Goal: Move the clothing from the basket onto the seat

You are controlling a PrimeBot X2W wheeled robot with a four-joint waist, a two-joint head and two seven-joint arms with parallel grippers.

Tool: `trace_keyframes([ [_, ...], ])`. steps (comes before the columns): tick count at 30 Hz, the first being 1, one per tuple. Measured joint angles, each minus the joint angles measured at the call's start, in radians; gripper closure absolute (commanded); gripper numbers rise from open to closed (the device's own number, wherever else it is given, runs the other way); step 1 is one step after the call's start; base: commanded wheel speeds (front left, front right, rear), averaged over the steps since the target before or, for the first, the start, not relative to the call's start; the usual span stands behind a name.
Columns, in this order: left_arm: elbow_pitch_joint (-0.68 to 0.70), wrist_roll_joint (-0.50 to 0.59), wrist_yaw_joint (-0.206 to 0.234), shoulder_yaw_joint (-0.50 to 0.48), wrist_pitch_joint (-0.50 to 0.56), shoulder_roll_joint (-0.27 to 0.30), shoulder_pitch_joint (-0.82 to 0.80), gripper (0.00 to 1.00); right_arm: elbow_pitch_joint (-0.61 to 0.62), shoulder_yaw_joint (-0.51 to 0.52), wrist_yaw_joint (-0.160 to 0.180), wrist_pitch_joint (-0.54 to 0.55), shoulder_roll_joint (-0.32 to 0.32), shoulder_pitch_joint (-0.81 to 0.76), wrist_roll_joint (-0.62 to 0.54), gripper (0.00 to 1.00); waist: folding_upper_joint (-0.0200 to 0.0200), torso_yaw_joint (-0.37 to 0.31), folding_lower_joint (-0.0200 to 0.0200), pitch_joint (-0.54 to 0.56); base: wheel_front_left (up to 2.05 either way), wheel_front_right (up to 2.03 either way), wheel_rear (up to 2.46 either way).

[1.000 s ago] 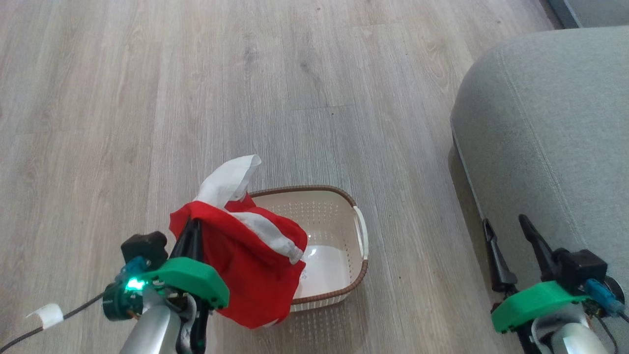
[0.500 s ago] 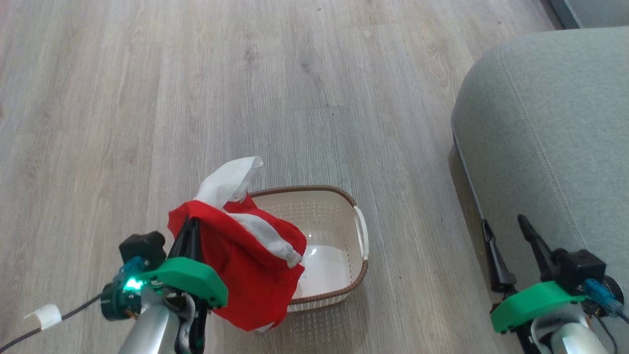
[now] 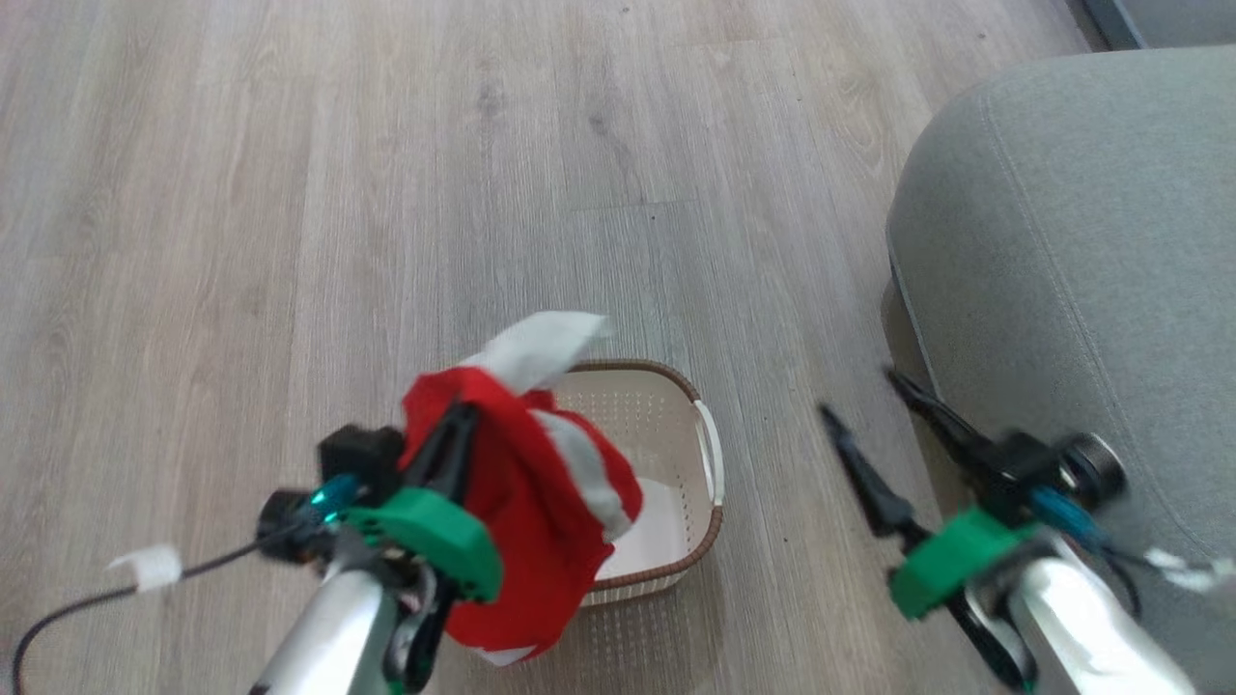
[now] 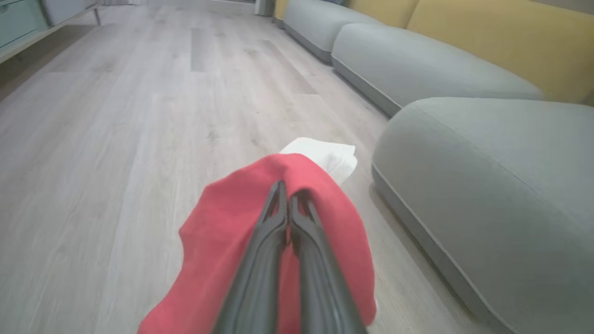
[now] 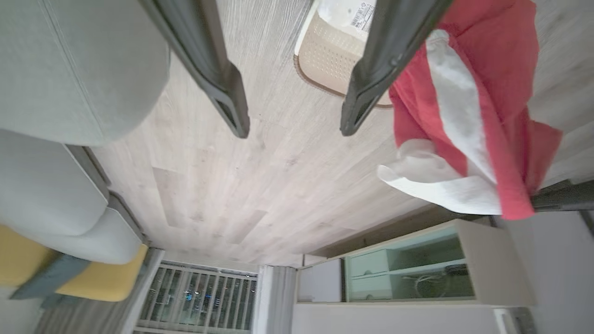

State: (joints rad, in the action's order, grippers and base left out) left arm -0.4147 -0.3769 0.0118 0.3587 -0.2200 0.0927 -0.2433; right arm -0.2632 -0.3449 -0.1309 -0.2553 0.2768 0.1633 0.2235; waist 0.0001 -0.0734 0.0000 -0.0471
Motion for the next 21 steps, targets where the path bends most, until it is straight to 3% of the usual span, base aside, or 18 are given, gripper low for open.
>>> trace_keyframes([
  [9,0.023,0.039,-0.097,0.148,0.031,-0.007,-0.072,1.00,-0.050,-0.365,0.000,0.000,0.113,0.254,0.113,0.00,0.0000,0.022,0.0001,-0.002,0.00,0.00,0.00],
  [21,0.044,0.037,-0.133,0.304,0.031,-0.019,-0.136,1.00,-0.090,-0.661,0.000,0.000,0.162,0.427,0.260,0.00,0.0000,0.040,0.0001,-0.014,0.00,0.00,0.00],
])
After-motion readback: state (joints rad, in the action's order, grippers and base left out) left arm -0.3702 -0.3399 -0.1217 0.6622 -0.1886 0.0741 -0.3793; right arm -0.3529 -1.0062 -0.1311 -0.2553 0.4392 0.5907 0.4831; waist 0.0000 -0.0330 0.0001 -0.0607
